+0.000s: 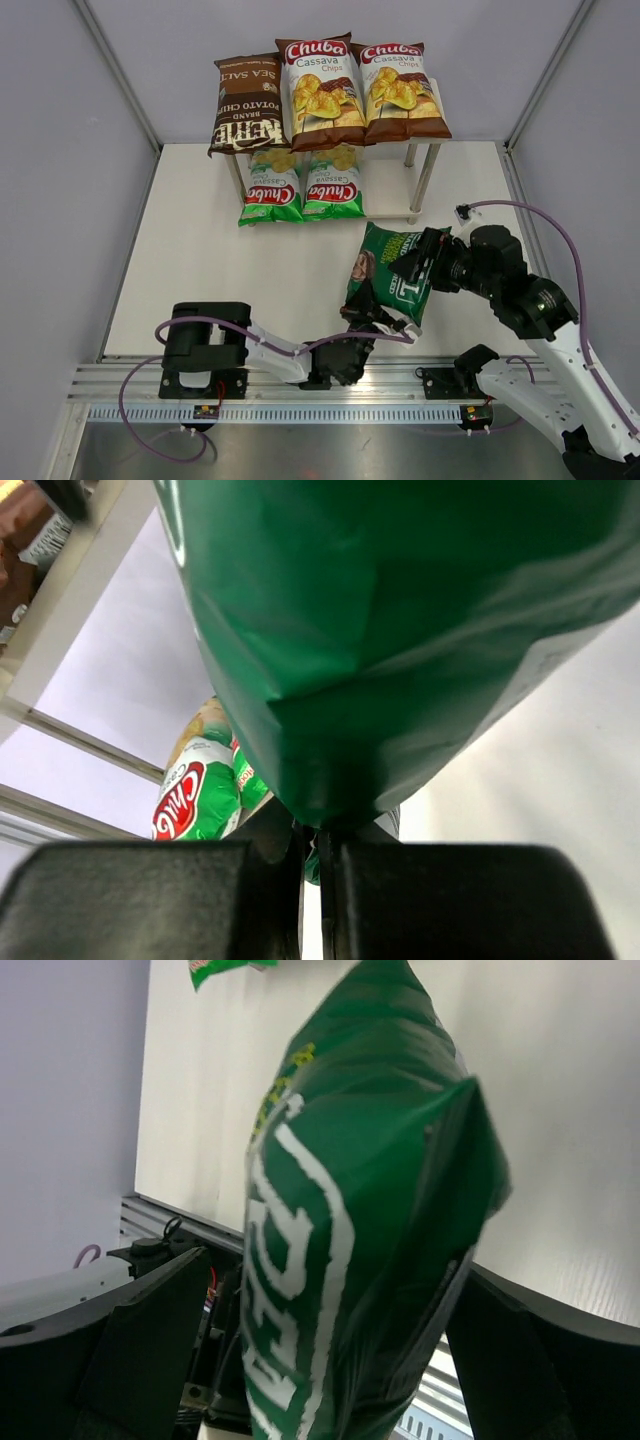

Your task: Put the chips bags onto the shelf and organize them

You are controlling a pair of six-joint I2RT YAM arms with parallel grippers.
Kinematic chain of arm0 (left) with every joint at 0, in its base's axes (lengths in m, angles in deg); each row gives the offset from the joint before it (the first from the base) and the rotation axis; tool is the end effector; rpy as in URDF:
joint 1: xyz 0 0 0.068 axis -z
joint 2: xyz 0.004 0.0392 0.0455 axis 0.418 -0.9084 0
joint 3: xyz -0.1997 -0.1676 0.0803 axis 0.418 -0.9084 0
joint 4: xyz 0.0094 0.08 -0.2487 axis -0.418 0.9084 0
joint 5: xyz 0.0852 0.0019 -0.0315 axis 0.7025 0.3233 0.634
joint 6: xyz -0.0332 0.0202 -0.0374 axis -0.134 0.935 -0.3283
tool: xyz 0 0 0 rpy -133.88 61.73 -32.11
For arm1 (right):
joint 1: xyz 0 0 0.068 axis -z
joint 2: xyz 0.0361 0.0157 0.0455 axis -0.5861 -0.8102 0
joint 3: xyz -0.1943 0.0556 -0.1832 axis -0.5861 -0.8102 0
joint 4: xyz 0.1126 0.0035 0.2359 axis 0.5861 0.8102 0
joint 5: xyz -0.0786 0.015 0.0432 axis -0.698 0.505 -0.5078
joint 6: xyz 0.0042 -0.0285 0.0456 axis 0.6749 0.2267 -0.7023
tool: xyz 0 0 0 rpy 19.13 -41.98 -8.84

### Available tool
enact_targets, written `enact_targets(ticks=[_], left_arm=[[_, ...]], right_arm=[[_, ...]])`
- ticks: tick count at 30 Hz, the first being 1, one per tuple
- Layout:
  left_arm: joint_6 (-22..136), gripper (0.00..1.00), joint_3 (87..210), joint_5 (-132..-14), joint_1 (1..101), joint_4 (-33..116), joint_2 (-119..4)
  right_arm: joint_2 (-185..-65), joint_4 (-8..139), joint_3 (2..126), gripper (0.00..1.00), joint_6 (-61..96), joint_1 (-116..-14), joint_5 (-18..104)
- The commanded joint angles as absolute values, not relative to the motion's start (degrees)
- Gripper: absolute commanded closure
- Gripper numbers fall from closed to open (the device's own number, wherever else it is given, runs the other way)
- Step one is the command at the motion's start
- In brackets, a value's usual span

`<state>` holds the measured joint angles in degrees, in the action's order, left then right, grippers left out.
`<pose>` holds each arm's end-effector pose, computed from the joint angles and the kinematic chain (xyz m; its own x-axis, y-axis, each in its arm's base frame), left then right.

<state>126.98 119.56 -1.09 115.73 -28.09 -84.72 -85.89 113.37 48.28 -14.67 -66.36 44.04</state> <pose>0.0259 -0.3415 0.2102 0.3855 0.6235 -0.6802 0.2459 0.6411 0.7270 0.1115 0.0718 0.3670 -0.7260 0.2971 -0.6202 -0.1994 0.7721 0.6034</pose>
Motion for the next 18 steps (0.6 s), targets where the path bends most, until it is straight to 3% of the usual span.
enact_targets(ticks=[1,3,11,12,13,15,18], left_arm=[[130.72,1.00,124.10,-0.99,116.03,-49.63,-85.46],[133.18,1.00,124.63,-0.64,115.94,-51.64,-86.17],[128.54,0.97,122.70,-0.55,116.03,-49.38,-84.07],[128.18,0.89,122.26,-0.55,116.03,-49.37,-83.89],[127.13,0.67,121.13,-0.72,116.03,-49.81,-83.71],[125.46,0.60,119.54,-0.90,115.85,-49.90,-82.75],[120.28,0.18,116.99,-0.90,115.24,-47.80,-80.99]], right_arm=[[-85.09,113.85,45.39,0.01,-14.88,-66.73,46.38],[-84.74,113.50,44.86,0.06,-14.36,-66.73,46.30],[-82.63,110.61,43.98,0.50,-13.22,-66.73,45.68],[-81.93,110.43,44.06,0.53,-12.78,-66.73,44.98],[-81.75,109.82,43.89,0.55,-12.60,-66.73,44.71],[-80.70,108.85,43.36,0.61,-12.08,-66.73,44.71],[-79.29,105.42,40.99,0.64,-12.51,-66.73,45.33]])
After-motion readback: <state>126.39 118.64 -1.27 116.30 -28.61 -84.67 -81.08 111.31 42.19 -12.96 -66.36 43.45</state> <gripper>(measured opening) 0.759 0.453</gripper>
